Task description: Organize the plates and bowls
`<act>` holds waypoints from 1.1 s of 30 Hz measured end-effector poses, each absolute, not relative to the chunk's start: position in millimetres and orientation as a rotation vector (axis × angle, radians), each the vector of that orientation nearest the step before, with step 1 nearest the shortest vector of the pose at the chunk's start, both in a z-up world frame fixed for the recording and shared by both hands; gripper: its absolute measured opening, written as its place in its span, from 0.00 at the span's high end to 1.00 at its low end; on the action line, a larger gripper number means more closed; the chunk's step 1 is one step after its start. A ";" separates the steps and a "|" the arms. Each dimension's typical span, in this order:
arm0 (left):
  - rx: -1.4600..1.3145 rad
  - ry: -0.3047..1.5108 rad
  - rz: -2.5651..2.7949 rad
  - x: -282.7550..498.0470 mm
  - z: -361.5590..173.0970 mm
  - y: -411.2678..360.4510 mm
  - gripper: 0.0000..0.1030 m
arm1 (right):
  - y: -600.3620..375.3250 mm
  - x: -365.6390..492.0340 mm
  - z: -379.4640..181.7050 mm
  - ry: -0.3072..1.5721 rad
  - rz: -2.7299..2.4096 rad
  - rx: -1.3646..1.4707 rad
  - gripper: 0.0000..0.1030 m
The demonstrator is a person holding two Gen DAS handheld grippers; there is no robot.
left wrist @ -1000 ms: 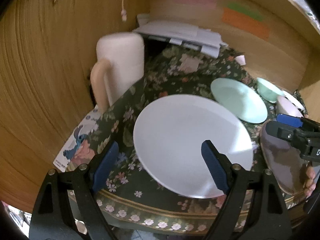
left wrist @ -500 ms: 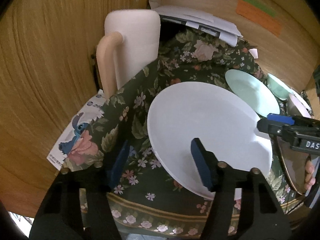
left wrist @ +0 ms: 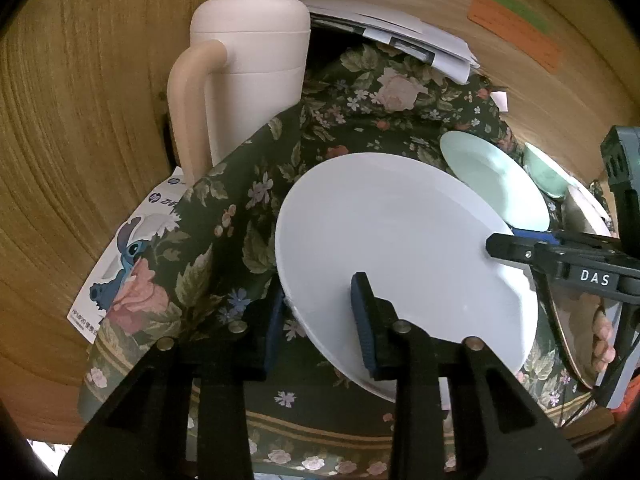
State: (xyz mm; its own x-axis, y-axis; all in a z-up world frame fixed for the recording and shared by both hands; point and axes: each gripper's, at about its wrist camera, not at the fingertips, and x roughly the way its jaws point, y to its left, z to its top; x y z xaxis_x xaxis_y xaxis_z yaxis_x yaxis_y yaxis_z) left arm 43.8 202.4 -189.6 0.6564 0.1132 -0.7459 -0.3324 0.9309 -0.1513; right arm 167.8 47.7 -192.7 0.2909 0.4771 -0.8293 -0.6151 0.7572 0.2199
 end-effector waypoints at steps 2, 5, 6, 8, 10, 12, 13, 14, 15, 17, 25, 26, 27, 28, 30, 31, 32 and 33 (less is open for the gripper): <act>-0.289 0.819 0.253 43.9 -189.7 202.7 0.68 | 47.6 168.6 -194.2 1.056 0.734 -0.144 0.67; -0.285 0.820 0.256 43.6 -189.5 202.3 0.68 | 50.1 169.9 -196.8 1.069 0.733 -0.141 0.67; -0.279 0.821 0.259 43.8 -189.4 201.0 0.68 | 50.7 169.9 -196.7 1.068 0.730 -0.145 0.67; -0.273 0.824 0.264 44.0 -188.7 199.3 0.68 | 52.8 169.5 -197.2 1.066 0.724 -0.153 0.67; -0.275 0.826 0.264 44.0 -188.3 199.7 0.68 | 54.5 169.8 -197.8 1.064 0.721 -0.157 0.68; -0.273 0.829 0.270 44.7 -187.4 198.5 0.68 | 54.8 168.9 -197.4 1.058 0.717 -0.162 0.68; -0.270 0.829 0.273 45.3 -186.9 197.6 0.68 | 54.3 168.5 -197.1 1.055 0.716 -0.163 0.68; -0.267 0.831 0.274 46.2 -186.5 196.7 0.68 | 53.9 168.2 -196.9 1.052 0.713 -0.162 0.68; -0.268 0.831 0.273 46.0 -186.6 196.9 0.68 | 51.9 166.9 -196.0 1.051 0.713 -0.161 0.68; -0.267 0.831 0.270 46.3 -185.6 196.2 0.68 | 49.5 166.8 -194.3 1.045 0.711 -0.155 0.68; -0.297 0.826 0.260 47.0 -179.8 196.3 0.68 | 38.0 160.5 -182.4 1.000 0.711 -0.145 0.69; -0.296 0.823 0.260 46.9 -178.7 195.7 0.68 | 35.9 159.8 -181.3 0.996 0.710 -0.142 0.69; -0.294 0.822 0.260 47.2 -177.6 194.4 0.68 | 34.4 159.3 -180.5 0.993 0.709 -0.139 0.69; -0.291 0.819 0.259 47.3 -176.3 192.8 0.68 | 32.2 158.6 -179.4 0.990 0.708 -0.134 0.69; -0.285 0.814 0.257 47.6 -173.9 189.8 0.68 | 27.1 156.6 -176.8 0.982 0.705 -0.121 0.69; -0.282 0.811 0.255 47.4 -172.5 188.3 0.68 | 23.7 155.4 -174.4 0.975 0.703 -0.116 0.69; -0.279 0.807 0.252 47.3 -170.9 186.6 0.68 | 21.4 154.5 -172.7 0.969 0.701 -0.112 0.69; -0.277 0.804 0.249 47.5 -169.4 184.8 0.68 | 18.2 153.4 -170.4 0.961 0.698 -0.107 0.69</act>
